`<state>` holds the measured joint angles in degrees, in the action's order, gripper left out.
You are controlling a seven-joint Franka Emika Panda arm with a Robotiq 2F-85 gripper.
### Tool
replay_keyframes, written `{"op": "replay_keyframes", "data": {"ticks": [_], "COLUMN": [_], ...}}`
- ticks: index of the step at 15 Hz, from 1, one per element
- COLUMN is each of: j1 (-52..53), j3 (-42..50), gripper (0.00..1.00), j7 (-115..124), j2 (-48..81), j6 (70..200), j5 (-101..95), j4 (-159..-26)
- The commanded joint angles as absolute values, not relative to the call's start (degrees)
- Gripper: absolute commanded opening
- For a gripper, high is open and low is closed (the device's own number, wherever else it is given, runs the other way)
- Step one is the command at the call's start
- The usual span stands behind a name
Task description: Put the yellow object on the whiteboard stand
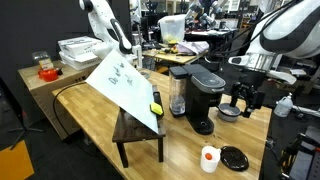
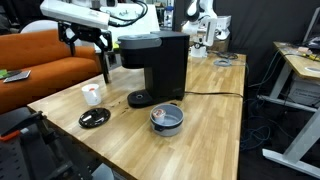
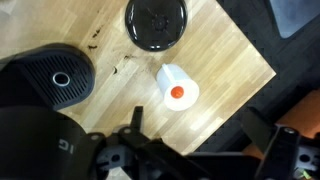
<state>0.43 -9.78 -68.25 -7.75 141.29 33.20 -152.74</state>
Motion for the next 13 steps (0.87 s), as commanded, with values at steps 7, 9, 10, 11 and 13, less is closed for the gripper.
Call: {"op": "replay_keyframes", "data": {"ticks": [7, 9, 10, 11, 13], "j1": [1.73, 1.63, 1.68, 1.71, 1.70], "j3": [2.28, 2.76, 2.69, 2.63, 2.65], "gripper": [1.00, 1.00, 1.00, 1.00, 1.00], "j7": [-57.50, -56.46, -56.26, -56.14, -56.11], "j2": [-15.81, -16.61, -16.66, -16.65, -16.65], "j6": [134.18, 133.57, 133.48, 133.44, 133.42], "j5": [17.86, 17.51, 17.50, 17.50, 17.51], "j4": [-159.98, -160.17, -160.18, -160.18, -160.18]}}
